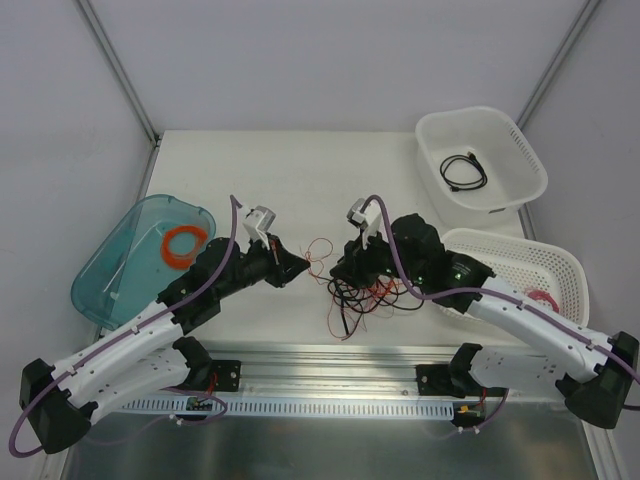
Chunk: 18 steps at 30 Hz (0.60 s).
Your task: Untangle the cables
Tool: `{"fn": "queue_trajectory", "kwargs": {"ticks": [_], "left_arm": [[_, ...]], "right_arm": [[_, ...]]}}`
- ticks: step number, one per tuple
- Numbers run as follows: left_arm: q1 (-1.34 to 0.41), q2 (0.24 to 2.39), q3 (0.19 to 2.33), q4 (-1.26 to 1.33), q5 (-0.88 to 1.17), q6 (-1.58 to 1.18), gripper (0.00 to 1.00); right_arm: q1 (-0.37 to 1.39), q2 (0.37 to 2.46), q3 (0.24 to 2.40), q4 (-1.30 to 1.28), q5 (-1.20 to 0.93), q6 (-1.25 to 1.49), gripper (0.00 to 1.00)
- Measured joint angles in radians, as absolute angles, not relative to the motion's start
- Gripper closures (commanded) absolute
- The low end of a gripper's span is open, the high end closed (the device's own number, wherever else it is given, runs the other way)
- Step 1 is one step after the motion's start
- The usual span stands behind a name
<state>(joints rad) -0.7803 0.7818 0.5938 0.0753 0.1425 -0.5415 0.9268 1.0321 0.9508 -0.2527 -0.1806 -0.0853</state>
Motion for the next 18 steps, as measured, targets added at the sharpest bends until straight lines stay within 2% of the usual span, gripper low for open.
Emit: {"fn": "queue_trajectory", "kwargs": {"ticks": [12, 18], "left_arm": [[-0.78, 0.758, 0.594, 0.086, 0.168, -0.615, 1.0], [-0.78, 0.748, 0.594, 0.091, 0.207, -0.633, 1.0]], "right_arm": [[0.936, 1.137, 0.951, -0.108, -0.309, -0.119, 0.63], [0.936, 1.158, 0.951, -0.091, -0.303, -0.144, 0.58]]}}
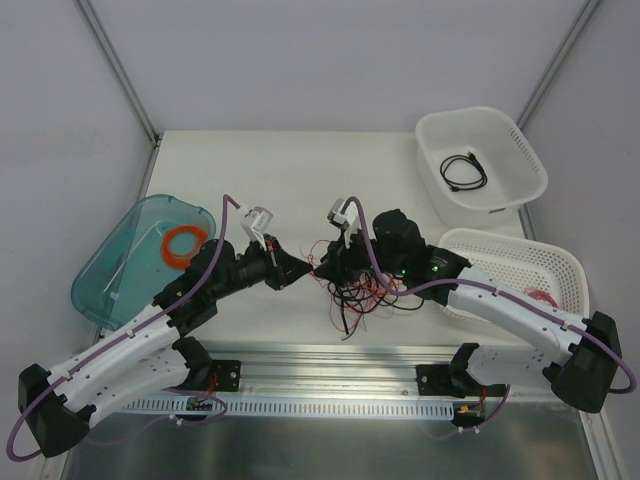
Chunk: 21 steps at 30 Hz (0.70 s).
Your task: Untangle the cables
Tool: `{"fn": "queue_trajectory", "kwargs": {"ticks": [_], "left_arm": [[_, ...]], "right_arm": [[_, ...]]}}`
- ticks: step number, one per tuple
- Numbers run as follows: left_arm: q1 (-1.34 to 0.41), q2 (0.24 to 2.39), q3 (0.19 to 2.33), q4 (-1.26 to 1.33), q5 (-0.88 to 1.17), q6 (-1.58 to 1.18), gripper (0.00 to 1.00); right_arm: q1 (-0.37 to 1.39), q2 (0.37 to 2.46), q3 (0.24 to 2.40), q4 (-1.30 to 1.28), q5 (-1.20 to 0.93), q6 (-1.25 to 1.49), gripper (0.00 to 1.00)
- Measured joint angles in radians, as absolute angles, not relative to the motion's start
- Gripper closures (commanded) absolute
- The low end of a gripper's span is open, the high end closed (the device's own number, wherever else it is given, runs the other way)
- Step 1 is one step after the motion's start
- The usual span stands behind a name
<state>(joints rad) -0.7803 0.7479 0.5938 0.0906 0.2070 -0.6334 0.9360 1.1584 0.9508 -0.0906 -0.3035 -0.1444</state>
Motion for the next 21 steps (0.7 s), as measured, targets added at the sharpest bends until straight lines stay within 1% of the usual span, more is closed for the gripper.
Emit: {"fn": "queue_trajectory", "kwargs": {"ticks": [10, 15, 21], "left_arm": [[-0.78, 0.748, 0.595, 0.09, 0.235, -0.644, 1.0], [-0.78, 0.748, 0.599, 0.091, 0.263, -0.646, 1.0], [-0.78, 0.747, 0.604, 0.091, 0.28, -0.646, 1.0]], "right_arm": [[0.936, 1.18, 0.951, -0.086, -0.29, -0.191, 0.57], [0.936, 1.19, 0.951, -0.086, -0.261, -0.212, 0.59], [0.936, 1.19, 0.951, -0.08, -0.269, -0.222, 0.59]]}}
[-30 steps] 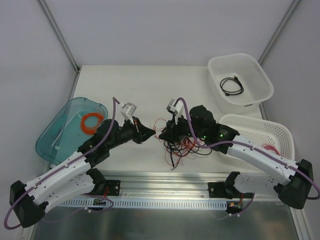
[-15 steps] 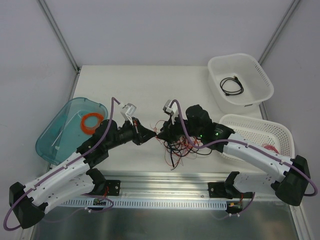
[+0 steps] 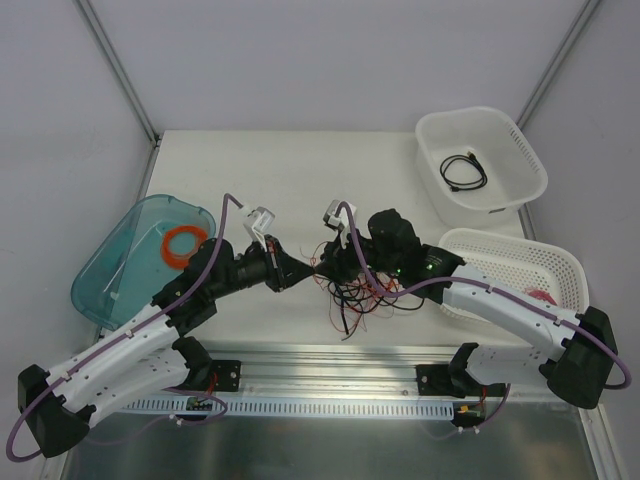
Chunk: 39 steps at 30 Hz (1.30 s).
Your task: Untangle the cables
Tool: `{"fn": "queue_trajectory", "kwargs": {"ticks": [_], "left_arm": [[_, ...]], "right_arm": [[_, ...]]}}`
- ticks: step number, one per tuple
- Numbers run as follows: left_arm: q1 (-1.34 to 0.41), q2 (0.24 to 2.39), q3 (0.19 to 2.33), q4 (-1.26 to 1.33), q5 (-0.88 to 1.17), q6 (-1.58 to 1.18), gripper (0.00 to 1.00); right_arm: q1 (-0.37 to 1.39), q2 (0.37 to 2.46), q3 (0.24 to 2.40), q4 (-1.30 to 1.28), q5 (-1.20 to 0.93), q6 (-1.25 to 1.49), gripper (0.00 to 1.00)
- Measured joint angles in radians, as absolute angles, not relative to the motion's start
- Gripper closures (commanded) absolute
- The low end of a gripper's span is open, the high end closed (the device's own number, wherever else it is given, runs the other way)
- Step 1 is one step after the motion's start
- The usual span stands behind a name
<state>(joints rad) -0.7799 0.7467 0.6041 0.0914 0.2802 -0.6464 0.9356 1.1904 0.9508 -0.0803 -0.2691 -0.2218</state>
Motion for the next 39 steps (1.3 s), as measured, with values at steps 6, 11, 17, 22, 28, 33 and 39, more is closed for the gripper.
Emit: {"fn": "queue_trajectory", "kwargs": {"ticks": [6, 11, 17, 22, 28, 33, 39], "left_arm": [[-0.78, 0.747, 0.629, 0.091, 0.285, -0.647, 1.0], [-0.78, 0.747, 0.637, 0.089, 0.283, -0.647, 1.0], [-0.78, 0.746, 0.637, 0.087, 0.279, -0.647, 1.0], [-0.78, 0.744, 0.637, 0.087, 0.272, -0.647, 1.0], [-0.78, 0.721, 0.651, 0.061, 0.198, -0.63, 1.0], [-0.779, 0.719, 0.702, 0.01, 0.08, -0.585, 1.0], [-0.77, 0.717, 0.731, -0.059, -0.081, -0.559, 1.0]], "right_arm": [[0.936, 1.194, 0.951, -0.047, -0.316, -0.221, 0.59], [0.929, 1.199, 0.947, -0.019, -0.347, -0.218, 0.63], [0.928, 1.203, 0.936, 0.006, -0.38, -0.211, 0.82], [0.928, 1.203, 0.923, 0.019, -0.391, -0.202, 0.99], [0.928, 1.2, 0.904, -0.005, -0.39, -0.204, 0.99], [0.928, 1.166, 0.902, -0.086, -0.391, -0.223, 0.99], [0.928, 1.058, 0.869, -0.147, -0.379, -0.237, 0.99]]}}
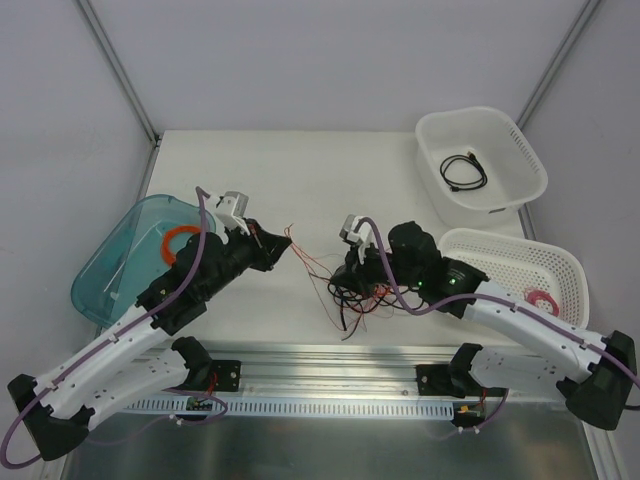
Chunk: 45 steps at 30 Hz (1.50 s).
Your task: Untangle the cables
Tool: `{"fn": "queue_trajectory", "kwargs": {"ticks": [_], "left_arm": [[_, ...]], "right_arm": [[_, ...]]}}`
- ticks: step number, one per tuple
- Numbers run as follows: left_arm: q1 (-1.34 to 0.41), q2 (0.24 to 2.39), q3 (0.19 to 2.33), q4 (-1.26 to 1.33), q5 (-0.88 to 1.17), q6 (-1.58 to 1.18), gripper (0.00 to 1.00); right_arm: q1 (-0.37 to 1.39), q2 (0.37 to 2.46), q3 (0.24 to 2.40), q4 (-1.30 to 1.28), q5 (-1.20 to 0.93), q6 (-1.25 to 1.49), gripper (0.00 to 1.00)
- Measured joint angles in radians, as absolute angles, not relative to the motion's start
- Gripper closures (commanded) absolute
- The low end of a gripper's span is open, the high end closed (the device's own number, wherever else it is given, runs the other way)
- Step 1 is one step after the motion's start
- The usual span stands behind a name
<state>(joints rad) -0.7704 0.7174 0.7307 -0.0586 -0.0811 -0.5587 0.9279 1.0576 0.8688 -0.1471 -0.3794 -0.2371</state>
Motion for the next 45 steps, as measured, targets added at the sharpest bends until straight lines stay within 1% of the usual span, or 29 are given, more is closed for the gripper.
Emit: {"fn": "queue_trajectory", "kwargs": {"ticks": [5, 9, 12, 18, 20, 21, 23, 24, 25, 26, 29, 30, 33, 35, 40, 45], "left_arm": [[-0.771, 0.688, 0.719, -0.097, -0.183, -0.567, 1.0], [-0.772, 0.633, 0.68, -0.114, -0.216, -0.591, 1.0], [-0.772, 0.604, 0.662, -0.112, -0.223, -0.604, 1.0], [-0.757, 0.564, 0.646, -0.115, -0.35, -0.62, 1.0], [-0.757, 0.553, 0.641, -0.116, -0.377, -0.626, 1.0], [-0.757, 0.551, 0.641, -0.115, -0.382, -0.626, 1.0], [-0.757, 0.559, 0.643, -0.115, -0.387, -0.617, 1.0], [-0.757, 0.564, 0.646, -0.116, -0.388, -0.612, 1.0], [-0.757, 0.572, 0.653, -0.118, -0.388, -0.602, 1.0], [-0.757, 0.581, 0.666, -0.118, -0.389, -0.587, 1.0], [-0.757, 0.613, 0.736, -0.134, -0.405, -0.532, 1.0], [-0.757, 0.622, 0.772, -0.141, -0.41, -0.51, 1.0], [-0.756, 0.652, 0.907, -0.165, -0.439, -0.436, 1.0], [-0.744, 0.682, 1.014, -0.176, -0.467, -0.382, 1.0], [-0.689, 0.75, 1.247, -0.21, -0.535, -0.277, 1.0], [-0.618, 0.843, 1.451, -0.247, -0.561, -0.196, 1.0]], "right_arm": [[0.926, 0.965, 0.821, -0.146, -0.283, -0.195, 0.99], [0.92, 0.906, 0.797, -0.131, -0.184, -0.13, 0.99], [0.92, 0.873, 0.791, -0.118, -0.096, -0.044, 0.99], [0.902, 0.806, 0.722, -0.157, 0.123, 0.178, 0.99], [0.902, 0.809, 0.701, -0.163, 0.146, 0.23, 0.91], [0.902, 0.823, 0.699, -0.175, 0.151, 0.252, 0.83], [0.902, 0.872, 0.708, -0.192, 0.153, 0.279, 0.73], [0.902, 0.904, 0.716, -0.2, 0.152, 0.284, 0.57], [0.902, 0.93, 0.723, -0.208, 0.146, 0.289, 0.49], [0.902, 0.949, 0.728, -0.219, 0.14, 0.286, 0.36], [0.902, 0.962, 0.733, -0.249, 0.121, 0.271, 0.21], [0.902, 0.96, 0.739, -0.261, 0.116, 0.264, 0.14], [0.902, 0.947, 0.762, -0.299, 0.116, 0.24, 0.04], [0.902, 0.921, 0.767, -0.325, 0.121, 0.225, 0.0], [0.902, 0.827, 0.77, -0.41, 0.156, 0.202, 0.0], [0.902, 0.765, 0.77, -0.468, 0.181, 0.195, 0.0]]}}
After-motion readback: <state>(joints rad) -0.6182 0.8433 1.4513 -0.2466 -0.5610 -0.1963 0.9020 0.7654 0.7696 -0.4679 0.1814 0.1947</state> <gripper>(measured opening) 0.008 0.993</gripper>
